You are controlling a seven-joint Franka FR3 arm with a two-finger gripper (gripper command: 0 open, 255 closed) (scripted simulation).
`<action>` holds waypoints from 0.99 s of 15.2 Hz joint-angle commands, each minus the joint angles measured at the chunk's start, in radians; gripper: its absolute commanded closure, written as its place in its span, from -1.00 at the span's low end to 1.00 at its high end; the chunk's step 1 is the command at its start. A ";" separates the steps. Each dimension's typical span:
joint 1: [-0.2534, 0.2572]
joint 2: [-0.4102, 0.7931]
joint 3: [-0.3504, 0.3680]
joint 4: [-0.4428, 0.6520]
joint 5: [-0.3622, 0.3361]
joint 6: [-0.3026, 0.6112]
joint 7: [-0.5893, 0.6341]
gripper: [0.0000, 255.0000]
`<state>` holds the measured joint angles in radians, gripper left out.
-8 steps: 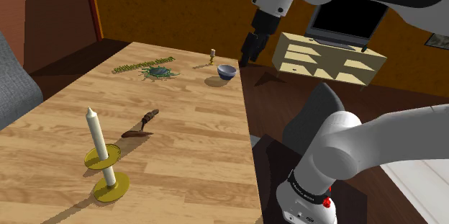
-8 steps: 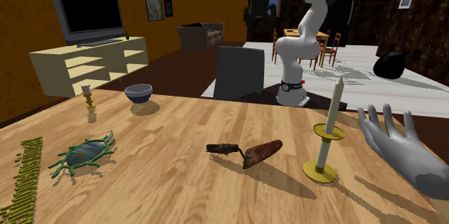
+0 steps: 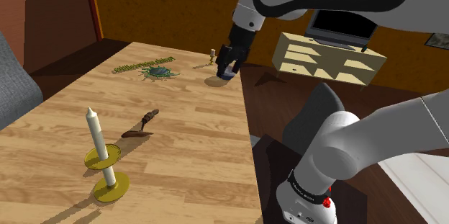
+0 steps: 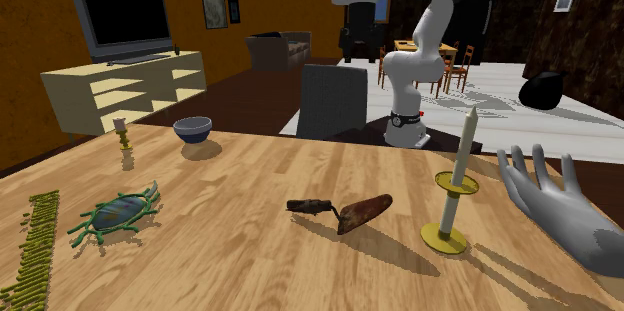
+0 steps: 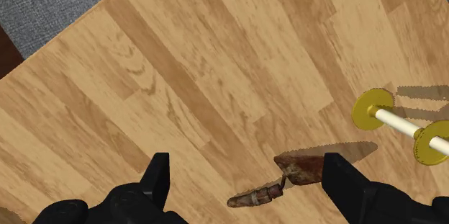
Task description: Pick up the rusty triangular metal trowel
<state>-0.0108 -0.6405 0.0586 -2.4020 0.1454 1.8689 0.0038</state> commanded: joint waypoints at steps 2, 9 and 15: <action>-0.003 0.091 0.040 0.002 0.027 0.089 0.079 -1.00; -0.009 0.331 0.125 0.059 0.059 0.270 0.263 -1.00; -0.012 0.562 0.175 0.163 0.044 0.397 0.427 -1.00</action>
<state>-0.0240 -0.1250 0.2238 -2.2582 0.1930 2.2380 0.3975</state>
